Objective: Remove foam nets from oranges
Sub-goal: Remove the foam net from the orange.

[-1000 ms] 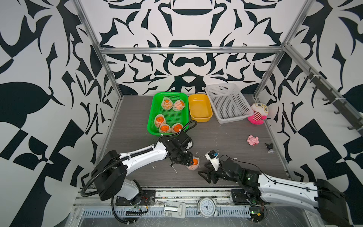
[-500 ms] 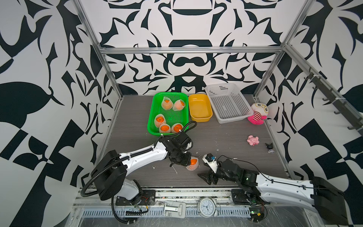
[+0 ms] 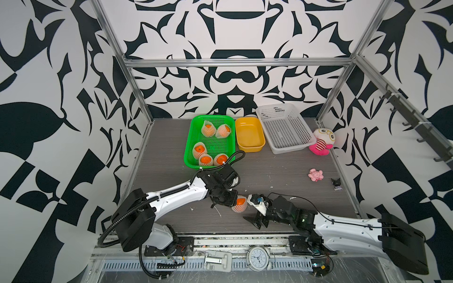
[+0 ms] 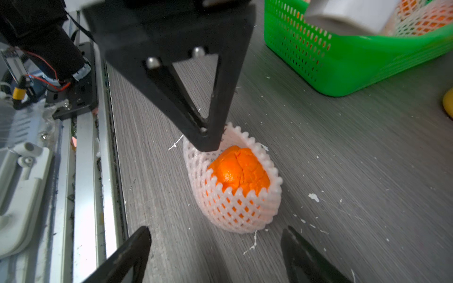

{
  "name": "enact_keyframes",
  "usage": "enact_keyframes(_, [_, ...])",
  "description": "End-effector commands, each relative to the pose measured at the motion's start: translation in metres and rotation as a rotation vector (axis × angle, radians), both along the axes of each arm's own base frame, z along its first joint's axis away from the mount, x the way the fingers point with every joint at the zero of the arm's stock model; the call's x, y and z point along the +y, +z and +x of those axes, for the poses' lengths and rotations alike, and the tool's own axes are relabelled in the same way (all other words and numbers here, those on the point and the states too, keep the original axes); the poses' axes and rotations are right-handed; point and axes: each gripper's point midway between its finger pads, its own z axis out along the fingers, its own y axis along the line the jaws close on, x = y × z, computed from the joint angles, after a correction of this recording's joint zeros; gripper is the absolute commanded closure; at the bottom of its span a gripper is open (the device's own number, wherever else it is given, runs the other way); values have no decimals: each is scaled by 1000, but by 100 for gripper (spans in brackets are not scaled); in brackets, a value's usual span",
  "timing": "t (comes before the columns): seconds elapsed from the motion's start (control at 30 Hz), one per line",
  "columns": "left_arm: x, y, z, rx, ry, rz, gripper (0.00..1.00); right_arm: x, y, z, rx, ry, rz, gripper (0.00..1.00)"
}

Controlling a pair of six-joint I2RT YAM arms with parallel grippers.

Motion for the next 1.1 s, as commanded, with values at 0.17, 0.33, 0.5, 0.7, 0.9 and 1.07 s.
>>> enact_keyframes(0.17, [5, 3, -3, -17, -4, 0, 81, 18, 25, 11, -183, 60, 33, 9])
enact_keyframes(0.33, [7, 1, -3, -21, 7, -2, 82, 16, 23, 14, -203, 52, 9, 8])
enact_keyframes(0.5, [8, 1, -3, -22, 10, -1, 86, 12, 24, 20, -226, 20, -1, 7])
enact_keyframes(0.7, [10, -4, -4, -19, 13, 9, 88, 16, 23, 22, -235, 27, -11, 7])
enact_keyframes(0.9, [13, -6, -5, -13, 21, 17, 91, 25, 22, 21, -212, 44, 8, 9])
enact_keyframes(1.07, [14, -4, -5, -25, 22, 14, 92, 30, 22, 22, -213, 50, 17, 9])
